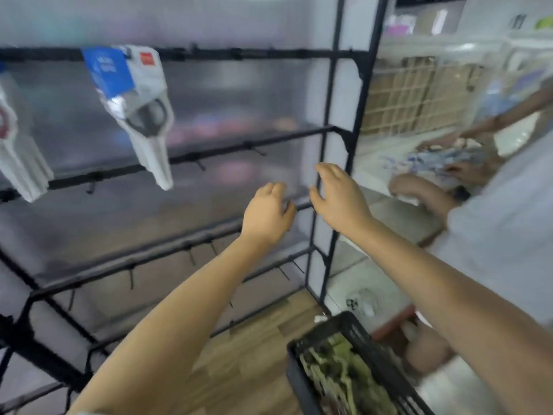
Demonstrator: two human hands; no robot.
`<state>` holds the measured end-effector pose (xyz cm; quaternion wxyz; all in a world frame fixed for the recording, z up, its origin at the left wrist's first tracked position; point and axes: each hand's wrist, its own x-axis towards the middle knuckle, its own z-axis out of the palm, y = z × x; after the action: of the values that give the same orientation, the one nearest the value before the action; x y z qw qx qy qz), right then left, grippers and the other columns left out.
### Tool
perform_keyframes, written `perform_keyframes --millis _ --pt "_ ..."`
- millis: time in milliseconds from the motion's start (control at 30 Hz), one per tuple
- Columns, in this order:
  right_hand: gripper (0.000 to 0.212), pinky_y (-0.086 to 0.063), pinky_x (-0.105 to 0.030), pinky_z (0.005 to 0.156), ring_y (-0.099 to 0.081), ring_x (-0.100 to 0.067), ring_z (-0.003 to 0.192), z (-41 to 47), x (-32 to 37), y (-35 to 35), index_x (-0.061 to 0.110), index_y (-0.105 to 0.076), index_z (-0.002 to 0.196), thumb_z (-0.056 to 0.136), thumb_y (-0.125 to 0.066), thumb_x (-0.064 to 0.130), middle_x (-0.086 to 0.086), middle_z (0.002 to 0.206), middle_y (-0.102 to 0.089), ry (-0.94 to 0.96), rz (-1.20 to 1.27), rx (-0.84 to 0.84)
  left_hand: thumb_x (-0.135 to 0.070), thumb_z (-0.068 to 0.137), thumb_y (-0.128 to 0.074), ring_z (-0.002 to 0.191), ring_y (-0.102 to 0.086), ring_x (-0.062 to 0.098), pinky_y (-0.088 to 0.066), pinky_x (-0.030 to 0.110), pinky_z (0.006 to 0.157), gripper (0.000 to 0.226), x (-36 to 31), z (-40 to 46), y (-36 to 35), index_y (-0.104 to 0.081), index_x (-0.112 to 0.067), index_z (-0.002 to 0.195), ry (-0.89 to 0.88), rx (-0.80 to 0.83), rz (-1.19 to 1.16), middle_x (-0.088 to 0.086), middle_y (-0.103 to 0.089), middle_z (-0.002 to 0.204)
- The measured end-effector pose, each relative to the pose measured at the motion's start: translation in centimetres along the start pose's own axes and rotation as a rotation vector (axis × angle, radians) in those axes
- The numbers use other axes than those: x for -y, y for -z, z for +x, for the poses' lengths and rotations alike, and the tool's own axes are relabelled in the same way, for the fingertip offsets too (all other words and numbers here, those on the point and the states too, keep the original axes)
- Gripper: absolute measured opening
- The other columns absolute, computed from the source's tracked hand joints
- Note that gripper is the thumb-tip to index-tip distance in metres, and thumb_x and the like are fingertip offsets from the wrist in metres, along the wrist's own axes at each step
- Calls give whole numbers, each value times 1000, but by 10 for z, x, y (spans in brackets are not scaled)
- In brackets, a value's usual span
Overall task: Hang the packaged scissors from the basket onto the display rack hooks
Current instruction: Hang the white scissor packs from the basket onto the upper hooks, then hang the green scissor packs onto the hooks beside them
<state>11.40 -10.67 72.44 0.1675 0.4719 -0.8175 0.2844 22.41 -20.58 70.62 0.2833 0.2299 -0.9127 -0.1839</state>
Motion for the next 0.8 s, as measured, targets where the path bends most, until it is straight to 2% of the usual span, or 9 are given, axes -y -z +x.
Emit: perform_keyframes --millis 167,333,400,467,533,600,633,733,800 --pt "38 -41 -40 91 -52 -36 112 -89 -79 2 -2 -51 126 92 -50 14 -19 124 -54 -218 -82 99 -18 95 -47 127 -40 32 -33 35 97 44 -40 -40 -92 -42 0 135 -50 251 -51 19 -46 136" --pt "39 -45 -40 87 -53 -36 109 -182 -135 -20 -1 -49 127 92 -50 15 -19 122 -55 -446 -102 182 -24 97 -44 126 -41 30 -38 37 93 43 -50 -87 -177 -42 -5 136 -85 484 -51 14 -45 137" --pt "35 -49 -40 79 -58 -36 100 -218 -149 -36 -2 -55 119 88 -54 13 -19 111 -60 -520 -135 230 -24 97 -42 124 -43 30 -39 36 92 39 -45 -105 -209 -46 -6 131 -114 596 -34 13 -47 134" --pt "30 -51 -37 70 -63 -36 91 -251 -159 -52 -3 -61 109 81 -60 8 -18 99 -64 -610 -121 249 -26 98 -41 123 -45 30 -40 35 93 44 -40 -119 -237 -40 -7 137 -97 730 -12 12 -46 137" --pt "35 -50 -38 81 -61 -34 102 -279 -167 -69 0 -57 120 88 -56 12 -17 113 -62 -708 -111 294 -30 99 -39 124 -46 28 -41 35 94 49 -32 -131 -265 -33 -9 143 -87 845 6 11 -42 141" --pt "43 -41 -35 98 -50 -27 121 -304 -175 -87 6 -44 136 97 -45 22 -10 134 -51 -855 -100 391 -30 99 -39 124 -45 24 -41 33 96 46 -21 -138 -289 -36 -10 141 -123 905 15 9 -43 141" --pt "44 -38 -32 100 -47 -24 124 -316 -177 -96 8 -41 139 98 -43 25 -8 137 -48 -923 -78 435 -28 99 -39 121 -47 22 -42 30 94 44 -14 -141 -300 -38 -9 139 -130 936 7 8 -44 139" --pt "45 -41 -28 93 -50 -21 119 -344 -182 -128 11 -39 140 97 -42 25 -4 136 -48 -1067 -51 508 -23 99 -40 95 -54 17 -39 21 73 29 13 -146 -327 -49 -10 123 -138 1044 -16 7 -52 122" --pt "43 -42 -28 92 -51 -20 117 -357 -181 -147 12 -40 138 97 -43 23 -3 133 -49 -1175 -43 580 -22 97 -41 89 -52 15 -37 22 68 20 38 -149 -343 -51 -13 111 -138 1101 -5 3 -55 112"
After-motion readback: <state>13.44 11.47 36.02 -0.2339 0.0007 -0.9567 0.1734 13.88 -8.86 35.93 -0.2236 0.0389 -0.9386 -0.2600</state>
